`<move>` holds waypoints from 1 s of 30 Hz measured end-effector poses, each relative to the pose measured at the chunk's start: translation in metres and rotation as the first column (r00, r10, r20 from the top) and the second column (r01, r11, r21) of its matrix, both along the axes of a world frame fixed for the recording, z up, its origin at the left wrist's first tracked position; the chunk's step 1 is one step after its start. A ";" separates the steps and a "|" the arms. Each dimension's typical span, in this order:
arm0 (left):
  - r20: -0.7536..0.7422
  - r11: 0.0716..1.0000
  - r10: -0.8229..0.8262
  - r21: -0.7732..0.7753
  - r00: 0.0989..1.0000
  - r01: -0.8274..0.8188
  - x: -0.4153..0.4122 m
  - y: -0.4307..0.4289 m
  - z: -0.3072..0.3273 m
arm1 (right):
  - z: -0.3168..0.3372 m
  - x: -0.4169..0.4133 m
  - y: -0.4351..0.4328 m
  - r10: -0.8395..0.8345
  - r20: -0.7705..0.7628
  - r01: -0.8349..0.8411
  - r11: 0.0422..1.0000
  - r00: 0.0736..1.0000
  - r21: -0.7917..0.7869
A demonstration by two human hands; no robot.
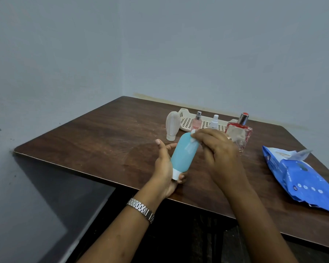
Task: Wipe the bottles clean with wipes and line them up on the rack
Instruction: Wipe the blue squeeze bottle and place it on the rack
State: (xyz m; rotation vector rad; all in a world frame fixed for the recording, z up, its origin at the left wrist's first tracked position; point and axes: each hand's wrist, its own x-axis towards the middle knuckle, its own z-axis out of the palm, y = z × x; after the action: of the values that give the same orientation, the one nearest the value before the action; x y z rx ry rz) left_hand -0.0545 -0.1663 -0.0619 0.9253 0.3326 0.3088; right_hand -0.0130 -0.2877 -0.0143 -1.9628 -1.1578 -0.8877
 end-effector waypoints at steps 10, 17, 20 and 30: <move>-0.007 0.997 0.022 -0.070 1.000 -0.022 0.002 0.002 0.004 | -0.032 -0.026 0.002 -0.024 0.091 0.024 1.000 0.996 0.000; -0.008 0.997 0.039 -0.067 0.999 -0.039 0.002 0.003 0.005 | -0.033 -0.024 0.003 -0.003 0.100 0.002 1.000 0.995 0.009; 0.011 0.997 0.045 -0.070 0.999 -0.044 0.002 0.001 0.005 | -0.023 -0.020 0.005 -0.026 0.075 0.026 1.000 0.997 -0.002; 0.008 0.996 0.085 0.023 0.996 -0.085 0.000 -0.006 0.008 | 0.009 -0.005 0.030 -0.065 -0.021 0.067 0.993 0.998 0.093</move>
State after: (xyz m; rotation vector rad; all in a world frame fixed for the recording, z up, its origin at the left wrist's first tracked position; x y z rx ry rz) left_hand -0.0545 -0.1728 -0.0535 0.9339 0.3635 0.3948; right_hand -0.0176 -0.2578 -0.0057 -1.9387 -1.0279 -0.9396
